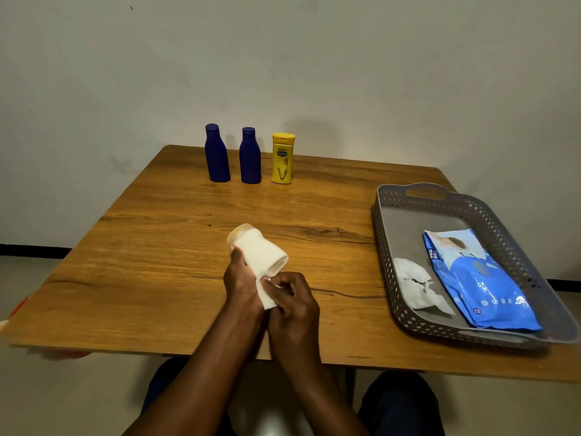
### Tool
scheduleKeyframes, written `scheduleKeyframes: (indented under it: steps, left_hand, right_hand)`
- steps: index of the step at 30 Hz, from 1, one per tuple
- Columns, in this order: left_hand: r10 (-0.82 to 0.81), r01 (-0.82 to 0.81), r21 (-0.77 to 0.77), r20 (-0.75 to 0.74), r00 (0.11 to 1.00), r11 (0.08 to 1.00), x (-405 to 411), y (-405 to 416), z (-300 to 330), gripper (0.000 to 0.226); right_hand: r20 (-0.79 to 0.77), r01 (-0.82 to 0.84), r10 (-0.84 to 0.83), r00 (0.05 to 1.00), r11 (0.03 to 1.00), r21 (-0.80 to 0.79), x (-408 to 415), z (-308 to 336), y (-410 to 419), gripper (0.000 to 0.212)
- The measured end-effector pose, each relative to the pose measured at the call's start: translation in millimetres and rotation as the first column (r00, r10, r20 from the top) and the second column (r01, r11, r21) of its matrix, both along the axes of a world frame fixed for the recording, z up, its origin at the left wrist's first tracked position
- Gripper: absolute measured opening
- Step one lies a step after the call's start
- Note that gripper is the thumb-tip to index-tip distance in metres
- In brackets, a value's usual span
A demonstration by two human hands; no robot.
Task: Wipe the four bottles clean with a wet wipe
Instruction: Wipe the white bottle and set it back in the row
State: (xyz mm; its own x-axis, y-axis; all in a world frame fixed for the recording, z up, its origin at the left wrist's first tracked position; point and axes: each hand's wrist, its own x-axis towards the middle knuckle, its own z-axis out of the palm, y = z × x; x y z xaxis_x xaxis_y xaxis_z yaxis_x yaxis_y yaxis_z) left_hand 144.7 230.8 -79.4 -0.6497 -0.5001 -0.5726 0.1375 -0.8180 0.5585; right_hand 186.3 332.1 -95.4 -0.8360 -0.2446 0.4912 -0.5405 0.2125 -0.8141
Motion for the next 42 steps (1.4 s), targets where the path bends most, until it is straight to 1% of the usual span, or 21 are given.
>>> scheduleKeyframes:
  steps: [1, 2, 4, 5, 6, 8, 11, 13, 15, 16, 18, 21, 25, 27, 29, 33, 35, 37, 39, 41, 42]
  left_hand:
    - [-0.012, 0.012, -0.008, -0.021, 1.000, 1.000, 2, -1, -2, 0.056]
    - [-0.020, 0.018, -0.039, -0.055, 0.998, 0.999, 4, -2, -4, 0.058]
    - [-0.023, 0.001, -0.140, -0.156, 0.988, 0.990, 8, -1, -1, 0.051]
    - [-0.060, 0.016, -0.231, -0.185, 0.981, 0.973, 11, 0, 3, 0.047]
    - [-0.112, 0.046, -0.340, -0.178, 0.978, 0.939, 14, 1, 5, 0.046]
    - [-0.183, 0.083, -0.524, -0.141, 0.973, 0.847, 19, 2, 10, 0.042]
    - [-0.286, 0.156, -0.666, -0.089, 0.954, 0.729, 27, 6, 13, 0.044]
    - [-0.349, 0.191, -0.753, -0.055, 0.936, 0.630, 31, 9, 15, 0.044]
    - [-0.388, 0.212, -0.799, -0.029, 0.921, 0.563, 34, 15, 18, 0.044]
    - [-0.404, 0.226, -0.811, -0.013, 0.915, 0.540, 36, 17, 19, 0.045]
    - [-0.413, 0.234, -0.844, 0.017, 0.910, 0.482, 38, 18, 17, 0.044]
    - [-0.422, 0.218, -0.891, 0.033, 0.906, 0.399, 40, 18, 12, 0.040]
    - [-0.449, 0.199, -0.934, 0.047, 0.892, 0.298, 44, 20, 8, 0.039]
    - [-0.457, 0.186, -0.936, 0.031, 0.889, 0.297, 46, 22, 12, 0.038]
    - [-0.468, 0.175, -0.939, 0.017, 0.883, 0.296, 46, 24, 14, 0.036]
    - [-0.488, 0.175, -0.951, 0.031, 0.873, 0.253, 44, 21, 13, 0.039]
    - [-0.485, 0.177, -0.959, 0.050, 0.873, 0.219, 44, 20, 13, 0.044]
    - [-0.492, 0.169, -0.965, 0.051, 0.869, 0.198, 45, 19, 14, 0.045]
    - [-0.492, 0.161, -0.961, 0.031, 0.870, 0.225, 44, 17, 12, 0.042]
    - [-0.489, 0.191, -0.932, 0.017, 0.872, 0.308, 43, 14, 11, 0.039]
    - [-0.485, 0.202, -0.916, 0.010, 0.875, 0.346, 43, 14, 12, 0.039]
  right_hand:
    - [0.016, -0.046, 0.046, 0.999, 0.999, 0.000, -3, 0, 4, 0.041]
    - [0.069, -0.072, 0.074, 0.995, 0.997, -0.037, -5, 0, 8, 0.045]
    - [0.266, -0.036, 0.079, 0.961, 0.985, -0.166, -8, 6, 18, 0.050]
    - [0.362, 0.018, 0.067, 0.930, 0.974, -0.228, -10, 8, 24, 0.051]
    - [0.425, 0.078, 0.048, 0.904, 0.958, -0.274, -14, 11, 30, 0.051]
    - [0.437, 0.172, -0.027, 0.899, 0.940, -0.294, -22, 16, 41, 0.049]
    - [0.307, 0.207, -0.125, 0.944, 0.946, -0.249, -29, 31, 50, 0.048]
    - [0.153, 0.205, -0.175, 0.973, 0.957, -0.206, -32, 40, 53, 0.048]
    - [-0.035, 0.193, -0.202, 0.979, 0.966, -0.174, -34, 47, 55, 0.040]
    - [-0.123, 0.186, -0.206, 0.971, 0.970, -0.159, -35, 49, 55, 0.034]
    - [-0.250, 0.191, -0.216, 0.944, 0.974, -0.120, -37, 52, 54, 0.032]
    - [-0.369, 0.214, -0.213, 0.905, 0.976, -0.039, -35, 52, 51, 0.037]
    - [-0.519, 0.197, -0.096, 0.849, 0.970, 0.143, -29, 49, 43, 0.033]
    - [-0.583, 0.217, -0.024, 0.812, 0.940, 0.264, -28, 44, 37, 0.034]
    - [-0.617, 0.232, 0.028, 0.786, 0.913, 0.337, -29, 40, 32, 0.035]
    - [-0.648, 0.245, 0.060, 0.759, 0.897, 0.369, -35, 40, 27, 0.030]
    - [-0.639, 0.248, 0.056, 0.767, 0.893, 0.375, -40, 42, 29, 0.026]
    - [-0.615, 0.264, 0.029, 0.788, 0.886, 0.381, -47, 42, 33, 0.028]
    - [-0.589, 0.285, 0.001, 0.808, 0.875, 0.391, -55, 40, 40, 0.033]
    - [-0.542, 0.297, -0.037, 0.839, 0.866, 0.401, -60, 34, 47, 0.033]
    - [-0.489, 0.290, -0.073, 0.869, 0.876, 0.385, -61, 30, 50, 0.035]
